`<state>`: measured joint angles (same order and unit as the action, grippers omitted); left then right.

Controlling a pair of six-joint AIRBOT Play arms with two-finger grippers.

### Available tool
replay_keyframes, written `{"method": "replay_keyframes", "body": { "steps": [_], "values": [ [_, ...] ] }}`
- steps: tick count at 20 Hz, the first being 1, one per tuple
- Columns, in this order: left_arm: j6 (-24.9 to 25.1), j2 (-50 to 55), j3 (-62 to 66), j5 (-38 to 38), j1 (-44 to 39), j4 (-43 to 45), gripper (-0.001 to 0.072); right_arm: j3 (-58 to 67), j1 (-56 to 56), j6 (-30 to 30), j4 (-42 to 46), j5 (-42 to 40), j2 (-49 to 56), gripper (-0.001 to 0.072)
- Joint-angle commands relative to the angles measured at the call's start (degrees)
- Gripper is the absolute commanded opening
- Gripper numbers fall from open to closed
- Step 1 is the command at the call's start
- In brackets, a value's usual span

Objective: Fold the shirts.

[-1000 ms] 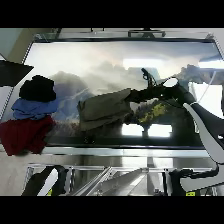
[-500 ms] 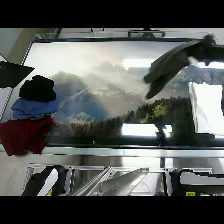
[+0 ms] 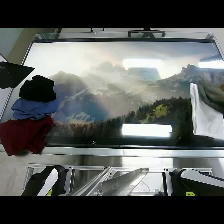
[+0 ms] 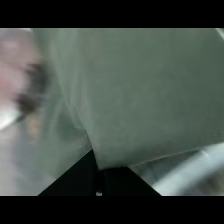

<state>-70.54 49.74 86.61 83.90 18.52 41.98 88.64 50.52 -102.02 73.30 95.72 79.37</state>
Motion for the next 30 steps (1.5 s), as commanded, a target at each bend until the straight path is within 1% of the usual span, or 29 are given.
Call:
{"method": "replay_keyframes", "body": {
  "steps": [1, 4, 6, 7, 8, 9, 11, 12, 13, 15, 17, 19, 21, 23, 24, 26, 27, 30],
  "values": [
    [0.35, -0.04, -0.02, 0.00, 0.07, 0.02, 0.0022, -14.95, 3.08, 0.07, 12.57, -3.61, -2.95, 0.0013],
    [0.66, -0.04, -0.02, 0.15, 0.07, 0.04, 0.0022, -22.82, 3.04, 0.90, 13.53, -10.78, -2.86, 0.0014],
    [0.66, -0.04, -0.02, 0.02, 0.07, 0.04, 0.0022, -25.77, 2.95, 0.92, 13.46, -13.33, -2.86, 0.0020],
    [0.66, -0.04, -0.02, -0.22, 0.07, 0.04, 0.0023, -26.43, 2.95, 0.94, 13.51, -12.87, -2.86, 0.0093],
    [0.66, -0.04, -0.02, -0.50, 0.07, 0.02, 0.0023, -26.21, 2.95, 1.64, 13.49, -11.39, -2.95, 0.0380],
    [0.66, -0.04, -0.02, -0.74, 0.07, 0.02, 0.0024, -25.07, 2.95, 2.62, 13.51, -8.98, -2.99, 0.0596],
    [0.63, -0.04, -0.02, -2.27, 0.07, 0.00, 0.0024, -20.22, 2.84, 1.60, 11.91, -3.69, -2.99, 0.0595],
    [0.63, -0.04, -0.02, -3.76, 0.07, -0.04, 0.0024, -16.59, 2.47, 1.01, 9.25, -1.22, -2.99, 0.0592],
    [0.61, -0.04, -0.02, -4.76, 0.07, -0.04, 0.0024, -12.79, 1.79, 0.63, 5.88, 0.31, -2.99, 0.0540],
    [0.61, -0.04, 0.00, -6.01, 0.07, -0.13, 0.0025, -5.42, -1.46, 0.72, -2.43, 0.76, -3.34, 0.0025],
    [0.39, -0.04, 0.00, -6.38, 0.07, -0.09, 0.0024, -1.79, -6.36, 0.90, -8.85, -2.49, -5.20, 0.0014],
    [0.42, -0.02, -0.04, -7.06, 0.07, 0.17, 0.0023, -1.73, -12.57, 2.32, -13.88, -7.32, -8.02, 0.0014],
    [0.42, 0.55, -0.39, -5.42, 0.07, 0.46, 0.0023, -2.95, -20.85, 4.48, -13.99, -8.35, -11.43, 0.0014],
    [0.39, -0.70, -5.18, -3.76, -0.04, 0.31, 0.0023, -5.95, -29.03, 6.75, -13.92, -8.37, -15.61, 0.0013],
    [0.39, -2.12, -9.70, -3.10, -0.57, 0.35, 0.0023, -8.63, -33.35, 8.17, -13.62, -8.52, -18.67, 0.0013],
    [0.44, -6.64, -21.53, -3.15, -2.34, 0.50, 0.0023, -15.98, -41.42, 9.05, -10.32, -10.32, -25.70, 0.0013],
    [0.46, -9.05, -27.91, -3.39, -3.48, 0.55, 0.0022, -20.76, -45.05, 8.98, -8.61, -11.89, -29.66, 0.0014],
    [0.46, -16.09, -46.51, -4.61, -6.99, 0.48, 0.0022, -38.97, -55.84, 7.08, -8.15, -17.05, -40.79, 0.0015]
  ]
}}
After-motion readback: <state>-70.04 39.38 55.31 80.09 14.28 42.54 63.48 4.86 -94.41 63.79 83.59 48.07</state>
